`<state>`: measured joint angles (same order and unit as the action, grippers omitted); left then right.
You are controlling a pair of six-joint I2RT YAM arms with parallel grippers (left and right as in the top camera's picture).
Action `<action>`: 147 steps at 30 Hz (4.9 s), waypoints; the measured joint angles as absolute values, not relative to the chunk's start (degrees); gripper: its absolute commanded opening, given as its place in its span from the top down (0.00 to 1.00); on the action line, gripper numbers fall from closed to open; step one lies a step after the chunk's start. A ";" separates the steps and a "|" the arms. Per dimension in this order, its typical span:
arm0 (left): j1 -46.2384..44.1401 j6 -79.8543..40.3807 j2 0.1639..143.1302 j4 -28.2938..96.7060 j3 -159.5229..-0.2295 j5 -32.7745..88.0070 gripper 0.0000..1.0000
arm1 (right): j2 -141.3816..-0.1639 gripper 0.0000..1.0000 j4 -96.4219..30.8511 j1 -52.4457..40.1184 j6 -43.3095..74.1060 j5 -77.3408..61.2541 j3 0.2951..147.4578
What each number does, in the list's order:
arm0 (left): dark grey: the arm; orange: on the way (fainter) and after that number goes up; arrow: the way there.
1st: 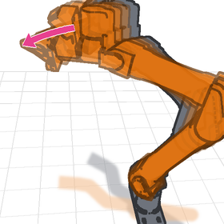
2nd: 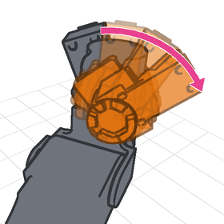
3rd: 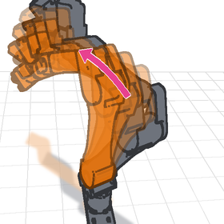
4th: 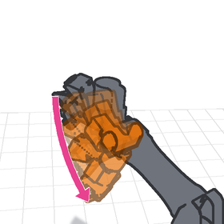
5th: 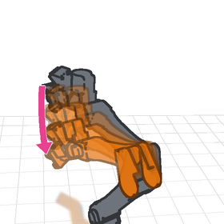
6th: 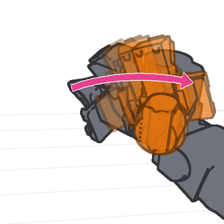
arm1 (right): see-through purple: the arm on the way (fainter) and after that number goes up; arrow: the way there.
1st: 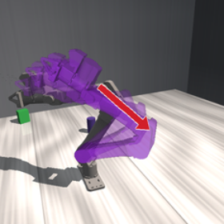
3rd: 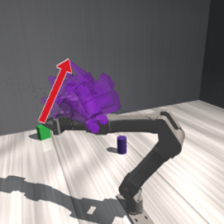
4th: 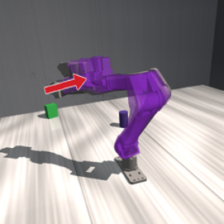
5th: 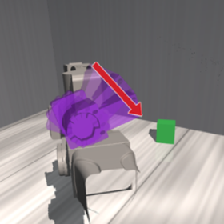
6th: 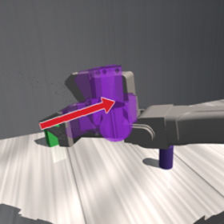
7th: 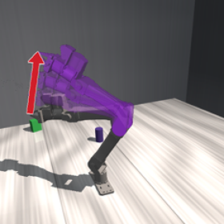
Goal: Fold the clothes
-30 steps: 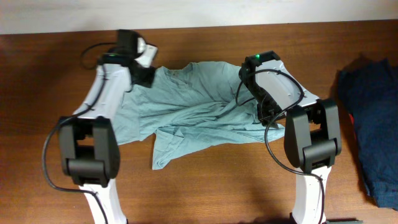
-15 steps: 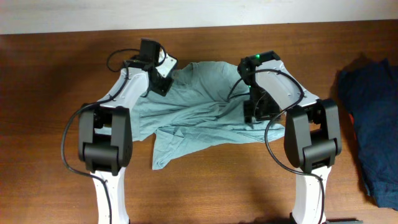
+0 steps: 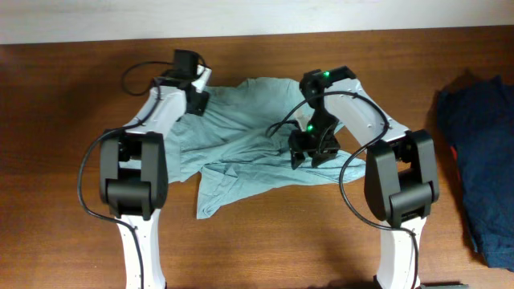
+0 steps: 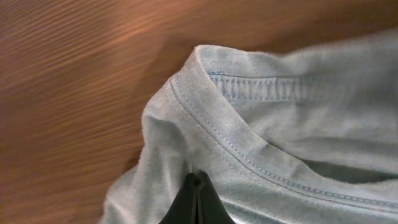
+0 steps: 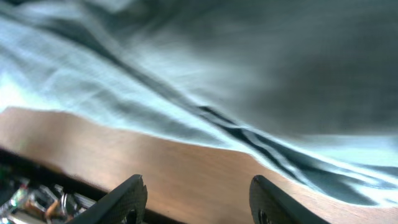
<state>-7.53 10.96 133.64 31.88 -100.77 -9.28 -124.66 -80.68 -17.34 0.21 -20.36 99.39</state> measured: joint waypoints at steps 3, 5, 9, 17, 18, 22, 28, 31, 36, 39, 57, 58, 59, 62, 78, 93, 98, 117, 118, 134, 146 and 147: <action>-4.38 6.35 134.06 33.45 -101.54 -11.44 1.00 | -124.55 0.41 -80.38 -19.25 -2.46 -22.74 99.39; -1.50 3.40 134.10 34.52 -101.67 -12.67 1.00 | -124.53 0.40 -79.37 -21.54 -4.19 -24.18 99.39; 3.95 -0.36 134.10 36.95 -102.00 -14.24 1.00 | -124.53 0.34 -75.57 -26.94 -4.95 -25.52 99.39; 7.40 -2.63 134.10 39.46 -102.30 -16.40 1.00 | -124.53 0.19 -64.58 -40.82 -1.89 -23.70 99.39; 7.35 -2.68 134.10 39.59 -102.30 -16.56 1.00 | -124.53 0.17 -64.01 -42.22 -1.83 -23.14 99.39; 7.35 -2.70 134.10 40.32 -102.35 -17.02 1.00 | -124.51 0.09 -61.17 -48.21 2.13 -17.30 99.39; 7.35 -2.70 134.10 41.41 -102.50 -17.43 1.00 | -124.51 0.13 -56.97 -51.27 14.44 -7.94 99.39; 7.35 -2.70 134.10 41.67 -102.52 -17.52 1.00 | -124.57 0.21 -53.89 -50.85 18.20 -6.61 99.37; 7.35 -2.70 134.10 42.02 -102.61 -17.67 1.00 | -125.29 0.41 -52.42 -50.68 22.87 -6.02 99.37; 7.35 -2.70 134.10 42.02 -102.61 -17.67 1.00 | -126.39 0.71 -52.60 -50.68 24.47 -6.04 99.37; 7.31 -2.68 134.10 42.00 -102.61 -17.87 1.00 | -118.69 0.31 -65.23 -38.83 18.24 -2.63 99.66; 7.31 -2.68 134.10 42.00 -102.61 -17.91 1.00 | -118.74 0.30 -62.61 -39.13 18.22 -4.73 99.63; 7.31 -2.68 134.10 42.02 -102.61 -17.89 1.00 | -119.09 0.29 -59.64 -39.68 19.22 -7.03 99.61; 7.31 -2.68 134.10 42.02 -102.61 -17.89 1.00 | -120.66 0.28 -55.94 -41.10 20.99 -10.85 99.63; 7.31 -2.68 134.10 42.04 -102.61 -17.91 0.99 | -128.01 0.96 -59.07 -46.24 23.18 -16.12 99.63; 7.33 -2.42 134.10 42.11 -102.61 -17.91 0.99 | -115.13 0.96 -93.23 -33.95 22.90 21.76 99.59; 8.03 -2.37 134.21 46.76 -104.47 -17.52 0.97 | -115.13 0.96 -97.08 -32.10 25.28 21.56 99.53; 5.37 9.50 124.70 54.11 -111.98 6.31 0.84 | -115.13 0.54 -70.37 -20.64 18.63 4.05 97.95; 4.23 11.25 124.70 53.15 -112.01 8.03 0.85 | -115.13 0.55 -69.01 -20.12 17.56 1.72 97.95; -11.75 30.44 136.00 42.09 -112.29 12.49 1.00 | -103.61 0.46 -66.04 -15.62 4.97 -17.91 98.32; -11.18 22.70 140.42 37.41 -113.67 2.20 1.00 | -84.16 0.34 -65.76 -15.62 4.08 -17.41 99.55; -10.87 20.88 140.64 37.32 -113.95 0.54 1.00 | -84.16 0.33 -66.11 -15.62 4.01 -17.41 99.55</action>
<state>-10.87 20.88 140.64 37.32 -113.95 0.54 -84.16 -66.11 -15.62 4.01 -17.41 99.55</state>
